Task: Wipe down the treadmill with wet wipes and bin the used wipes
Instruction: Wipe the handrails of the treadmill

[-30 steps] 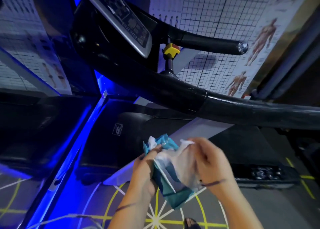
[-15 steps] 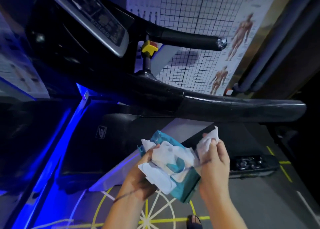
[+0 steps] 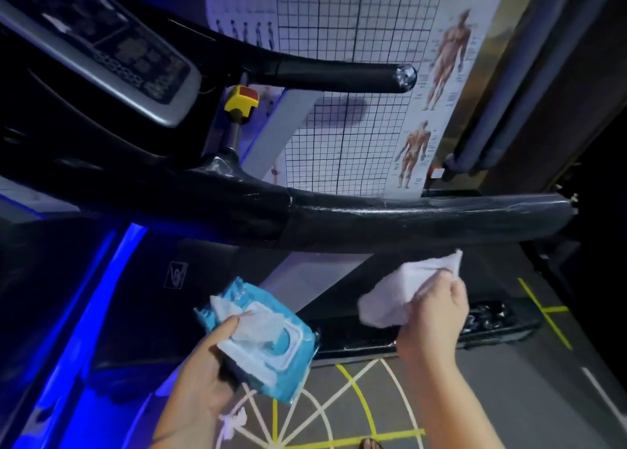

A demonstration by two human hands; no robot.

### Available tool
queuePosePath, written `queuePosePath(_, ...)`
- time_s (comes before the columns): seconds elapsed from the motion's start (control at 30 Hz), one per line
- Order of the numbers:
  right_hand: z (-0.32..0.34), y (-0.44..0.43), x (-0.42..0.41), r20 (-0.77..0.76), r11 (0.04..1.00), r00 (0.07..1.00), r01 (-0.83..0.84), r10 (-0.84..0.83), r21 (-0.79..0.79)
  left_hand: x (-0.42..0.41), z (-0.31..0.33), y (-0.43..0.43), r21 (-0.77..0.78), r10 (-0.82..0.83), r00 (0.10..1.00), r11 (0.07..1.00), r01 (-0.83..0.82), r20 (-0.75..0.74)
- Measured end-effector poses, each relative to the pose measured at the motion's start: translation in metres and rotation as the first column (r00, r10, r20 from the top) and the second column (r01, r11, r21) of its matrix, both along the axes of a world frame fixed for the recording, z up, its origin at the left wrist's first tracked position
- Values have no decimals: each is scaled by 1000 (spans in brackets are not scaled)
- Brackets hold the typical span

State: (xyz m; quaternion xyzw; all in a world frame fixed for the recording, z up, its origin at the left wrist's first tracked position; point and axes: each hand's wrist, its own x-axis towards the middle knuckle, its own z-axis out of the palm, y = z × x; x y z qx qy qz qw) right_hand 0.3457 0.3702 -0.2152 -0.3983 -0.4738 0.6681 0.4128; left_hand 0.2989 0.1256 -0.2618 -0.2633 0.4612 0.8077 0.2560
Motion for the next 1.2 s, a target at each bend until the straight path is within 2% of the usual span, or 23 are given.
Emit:
queuePosePath(0.07, -1, 26, -5, -46, 980, 995, 98, -92, 174, 0, -7, 10, -21, 33, 999, 999, -32, 13)
queuePosePath(0.1, -1, 34, -8, -84, 958, 993, 97, -77, 269, 0, -9, 17, -31, 43, 998, 999, -42, 35)
queuePosePath(0.17, 0, 40, -16, -74, 883, 996, -9, 50, 470, 2, -12, 36, -39, 69, 995, 997, -66, 66)
queuePosePath(0.2, 1, 39, -23, 18, 791, 992, -113, 128, 601, 4, -12, 46, -40, 63, 996, 997, -61, 63)
queuePosePath(0.23, 0, 36, -31, 144, 642, 972, -230, 185, 731, 6, -11, 54, -37, 56, 997, 998, -53, 57)
queuePosePath(0.27, -6, 35, -40, 264, 453, 937, -343, 230, 823, 7, -11, 62, -26, 52, 998, 998, -51, 46)
queuePosePath(0.33, -23, 31, -60, 450, 73, 850, -485, 275, 872, 9, -9, 73, 1, 45, 998, 999, -45, 42)
queuePosePath(0.37, -34, 32, -67, 500, -60, 824, -503, 268, 862, 8, -9, 77, 10, 59, 997, 998, -60, 40)
queuePosePath(0.4, -41, 32, -71, 519, -138, 817, -501, 249, 855, 7, -12, 77, 7, 81, 996, 997, -81, 40)
queuePosePath(0.5, -49, 42, -74, 510, -188, 821, -475, 259, 860, 9, -20, 77, -51, 155, 982, 987, -150, 112)
queuePosePath(0.63, -51, 59, -89, 459, -250, 829, -393, 321, 885, 11, -22, 77, -111, 214, 973, 973, -204, 86)
queuePosePath(0.8, -71, 54, -122, 323, -299, 935, -270, 146, 915, 7, -12, 91, -127, 219, 976, 968, -218, -12)
queuePosePath(0.93, -62, 45, -137, 221, -267, 966, -180, 131, 947, 6, -3, 99, -114, 243, 970, 963, -244, -25)
queuePosePath(1.03, -59, 40, -139, 215, -286, 973, -184, 79, 940, 6, 6, 104, -100, 236, 971, 966, -238, -34)
queuePosePath(1.2, -58, 45, -138, 270, -385, 962, -230, 51, 894, 2, 15, 112, -88, 221, 975, 971, -223, -31)
